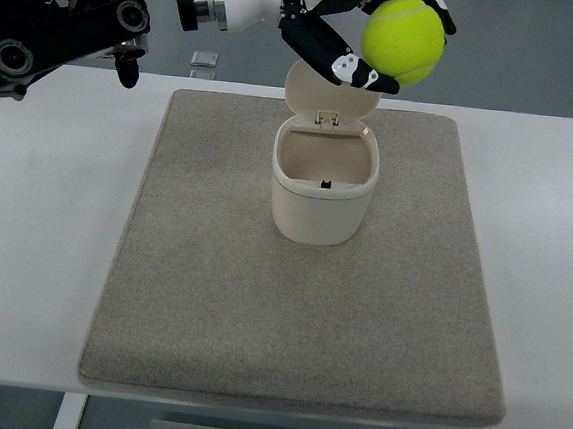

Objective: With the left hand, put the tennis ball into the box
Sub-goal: 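Lower the ball into the open bin and open the left hand's fingers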

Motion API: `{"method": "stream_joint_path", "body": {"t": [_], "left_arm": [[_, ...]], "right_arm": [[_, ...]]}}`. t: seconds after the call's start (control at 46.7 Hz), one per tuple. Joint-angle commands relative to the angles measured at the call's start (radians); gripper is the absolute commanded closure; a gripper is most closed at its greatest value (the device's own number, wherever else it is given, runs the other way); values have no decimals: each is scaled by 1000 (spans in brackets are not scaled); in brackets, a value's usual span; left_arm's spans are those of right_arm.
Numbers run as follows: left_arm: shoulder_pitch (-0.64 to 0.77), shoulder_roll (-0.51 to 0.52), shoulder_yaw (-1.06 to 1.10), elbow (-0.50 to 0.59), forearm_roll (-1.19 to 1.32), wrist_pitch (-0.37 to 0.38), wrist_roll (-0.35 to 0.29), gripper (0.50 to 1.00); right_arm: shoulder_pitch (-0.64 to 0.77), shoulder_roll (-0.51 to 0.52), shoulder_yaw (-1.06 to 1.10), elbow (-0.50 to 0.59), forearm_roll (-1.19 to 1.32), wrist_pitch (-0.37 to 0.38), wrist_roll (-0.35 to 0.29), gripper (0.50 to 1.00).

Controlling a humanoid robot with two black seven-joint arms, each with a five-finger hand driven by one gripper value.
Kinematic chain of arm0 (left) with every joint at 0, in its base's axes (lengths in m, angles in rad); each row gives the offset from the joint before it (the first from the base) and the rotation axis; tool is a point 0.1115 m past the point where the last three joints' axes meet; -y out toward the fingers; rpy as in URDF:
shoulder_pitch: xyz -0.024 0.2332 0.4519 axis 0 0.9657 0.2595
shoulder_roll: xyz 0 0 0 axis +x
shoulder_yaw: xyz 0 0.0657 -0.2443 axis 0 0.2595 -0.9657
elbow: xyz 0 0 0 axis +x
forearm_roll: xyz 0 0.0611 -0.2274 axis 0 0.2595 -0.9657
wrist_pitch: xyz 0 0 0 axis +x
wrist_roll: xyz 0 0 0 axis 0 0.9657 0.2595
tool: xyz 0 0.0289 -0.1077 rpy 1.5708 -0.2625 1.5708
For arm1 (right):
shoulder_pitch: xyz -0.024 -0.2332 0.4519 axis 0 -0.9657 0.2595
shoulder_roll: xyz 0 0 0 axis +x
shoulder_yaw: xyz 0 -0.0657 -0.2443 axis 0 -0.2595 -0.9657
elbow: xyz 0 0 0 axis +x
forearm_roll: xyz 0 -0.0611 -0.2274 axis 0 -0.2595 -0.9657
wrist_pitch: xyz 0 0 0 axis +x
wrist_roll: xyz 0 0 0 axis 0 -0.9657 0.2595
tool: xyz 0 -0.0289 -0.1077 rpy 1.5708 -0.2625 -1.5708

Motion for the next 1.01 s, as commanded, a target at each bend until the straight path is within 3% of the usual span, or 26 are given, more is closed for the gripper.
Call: {"method": "stream_joint_path", "body": {"t": [0.0, 0.75, 0.985], "left_arm": [[-3, 3, 27, -9, 22, -15, 0, 1000], [-15, 21, 225, 5, 87, -2, 23, 1000], [-15, 21, 271, 36, 87, 17, 60, 1000]], "right_arm": [[1, 0, 1, 0, 0, 1, 0, 599], [-1, 0, 0, 0, 0, 1, 0, 599], [1, 0, 0, 0, 0, -1, 0, 599]]}}
